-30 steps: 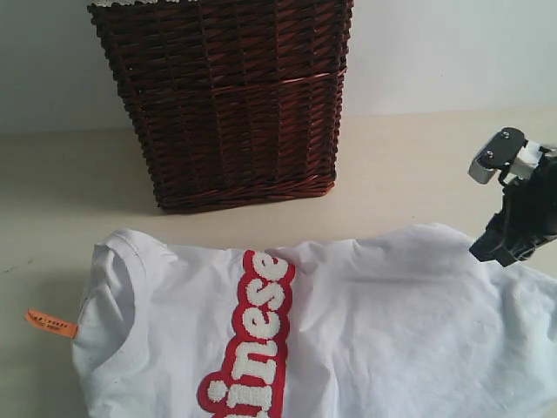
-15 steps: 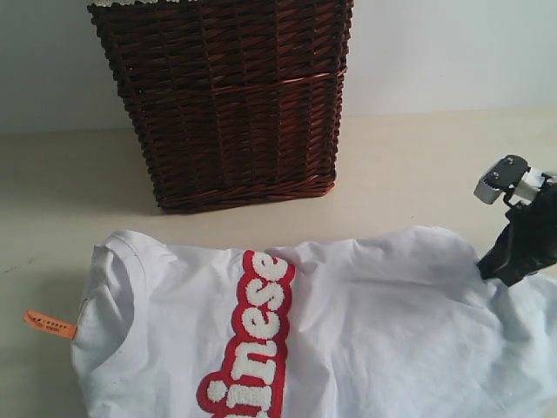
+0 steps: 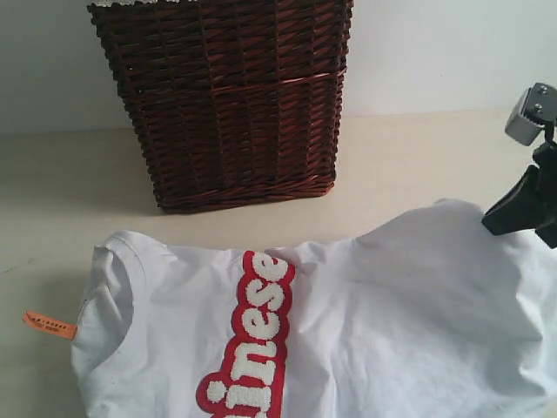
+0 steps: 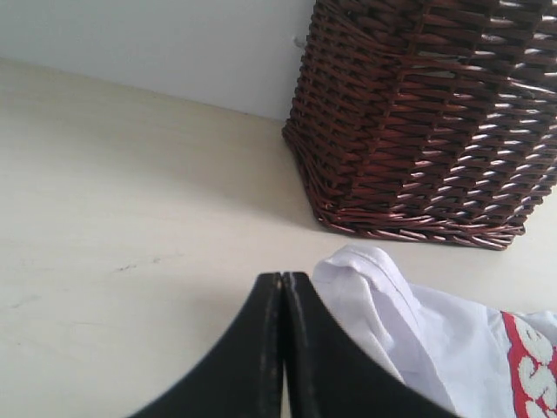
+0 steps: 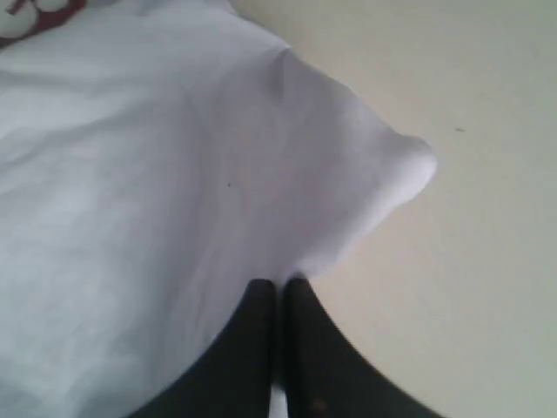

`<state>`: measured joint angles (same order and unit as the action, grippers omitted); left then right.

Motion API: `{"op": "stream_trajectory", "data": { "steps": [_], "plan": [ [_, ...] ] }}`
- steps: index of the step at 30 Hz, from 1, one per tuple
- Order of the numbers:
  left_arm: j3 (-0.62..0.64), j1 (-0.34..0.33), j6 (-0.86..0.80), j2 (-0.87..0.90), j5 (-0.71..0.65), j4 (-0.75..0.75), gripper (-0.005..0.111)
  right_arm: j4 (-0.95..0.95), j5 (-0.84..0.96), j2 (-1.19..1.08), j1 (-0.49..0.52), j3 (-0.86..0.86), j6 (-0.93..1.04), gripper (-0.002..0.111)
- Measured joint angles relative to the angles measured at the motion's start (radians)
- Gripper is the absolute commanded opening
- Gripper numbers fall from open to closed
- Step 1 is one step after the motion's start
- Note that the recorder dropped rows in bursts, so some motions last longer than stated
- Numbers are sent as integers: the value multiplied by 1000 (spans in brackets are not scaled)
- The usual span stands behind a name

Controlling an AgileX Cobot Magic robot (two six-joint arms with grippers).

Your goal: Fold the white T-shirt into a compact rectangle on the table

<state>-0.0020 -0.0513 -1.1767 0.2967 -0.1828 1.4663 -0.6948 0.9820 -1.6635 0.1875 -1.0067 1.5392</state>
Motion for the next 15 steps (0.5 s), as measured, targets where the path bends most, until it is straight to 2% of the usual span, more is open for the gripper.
{"op": "stream_trajectory", "data": {
  "steps": [6, 15],
  "plan": [
    [0, 0, 0, 0, 0, 0, 0, 53, 204, 84, 0, 2, -12, 0],
    [0, 0, 0, 0, 0, 0, 0, 194, 225, 160, 0, 159, -39, 0]
  ]
}}
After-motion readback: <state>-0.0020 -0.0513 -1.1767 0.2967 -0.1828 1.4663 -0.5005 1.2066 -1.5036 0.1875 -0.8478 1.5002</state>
